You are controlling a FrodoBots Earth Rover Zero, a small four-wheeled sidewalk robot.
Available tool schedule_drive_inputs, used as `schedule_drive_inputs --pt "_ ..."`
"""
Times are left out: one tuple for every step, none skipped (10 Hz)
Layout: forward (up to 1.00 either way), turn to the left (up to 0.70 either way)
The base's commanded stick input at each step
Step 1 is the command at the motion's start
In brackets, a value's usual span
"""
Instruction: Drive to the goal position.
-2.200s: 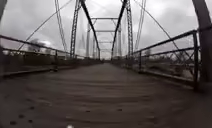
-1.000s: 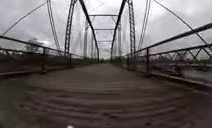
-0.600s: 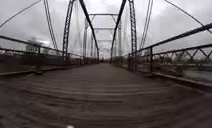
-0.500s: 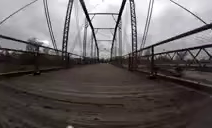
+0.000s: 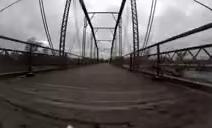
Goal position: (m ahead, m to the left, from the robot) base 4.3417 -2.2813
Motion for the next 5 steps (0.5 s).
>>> schedule_drive_inputs --pt "1.0 0.0" --pt "1.0 0.0" --pt "1.0 0.0" --pt "1.0 0.0" --pt "1.0 0.0"
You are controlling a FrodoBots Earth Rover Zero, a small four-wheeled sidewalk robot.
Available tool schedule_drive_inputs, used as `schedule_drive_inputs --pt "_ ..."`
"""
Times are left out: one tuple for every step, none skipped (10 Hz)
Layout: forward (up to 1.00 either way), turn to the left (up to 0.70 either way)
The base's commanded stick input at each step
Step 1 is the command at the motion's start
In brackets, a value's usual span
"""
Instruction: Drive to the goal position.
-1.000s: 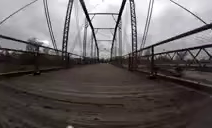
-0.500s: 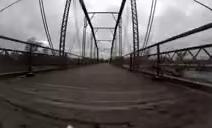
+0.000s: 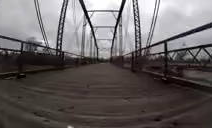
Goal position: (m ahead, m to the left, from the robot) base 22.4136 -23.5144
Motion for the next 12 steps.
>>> schedule_drive_inputs --pt "1.0 0.0" --pt "1.0 0.0" --pt "1.0 0.0" --pt "1.0 0.0" --pt "1.0 0.0" --pt "1.0 0.0" --pt "1.0 0.0" --pt "1.0 0.0" --pt "1.0 0.0" --pt "1.0 0.0" --pt "1.0 0.0" --pt "1.0 0.0"
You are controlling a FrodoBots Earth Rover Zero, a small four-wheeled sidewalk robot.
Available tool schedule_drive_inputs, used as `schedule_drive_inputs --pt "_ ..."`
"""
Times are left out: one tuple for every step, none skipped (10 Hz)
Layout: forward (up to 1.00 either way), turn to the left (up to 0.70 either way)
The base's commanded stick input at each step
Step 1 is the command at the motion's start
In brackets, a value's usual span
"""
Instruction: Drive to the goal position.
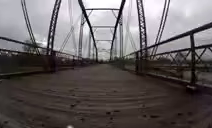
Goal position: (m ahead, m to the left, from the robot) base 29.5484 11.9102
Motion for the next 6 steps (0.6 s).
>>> schedule_drive_inputs --pt "1.0 0.0" --pt "1.0 0.0" --pt "1.0 0.0" --pt "1.0 0.0" --pt "1.0 0.0" --pt "1.0 0.0"
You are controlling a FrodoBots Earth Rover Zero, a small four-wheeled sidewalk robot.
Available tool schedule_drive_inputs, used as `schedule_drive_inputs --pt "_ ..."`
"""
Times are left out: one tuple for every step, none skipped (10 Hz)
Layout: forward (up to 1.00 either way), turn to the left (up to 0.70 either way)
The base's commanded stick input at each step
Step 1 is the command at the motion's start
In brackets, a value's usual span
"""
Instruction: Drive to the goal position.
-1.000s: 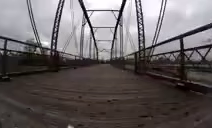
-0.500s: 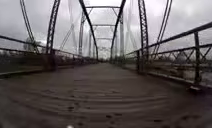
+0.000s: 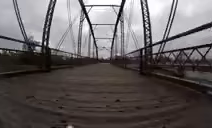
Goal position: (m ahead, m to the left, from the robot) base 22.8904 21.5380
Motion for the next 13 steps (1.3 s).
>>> schedule_drive_inputs --pt "1.0 0.0" --pt "1.0 0.0" --pt "1.0 0.0" --pt "1.0 0.0" --pt "1.0 0.0" --pt "1.0 0.0" --pt "1.0 0.0" --pt "1.0 0.0" --pt "1.0 0.0" --pt "1.0 0.0" --pt "1.0 0.0" --pt "1.0 0.0" --pt "1.0 0.0"
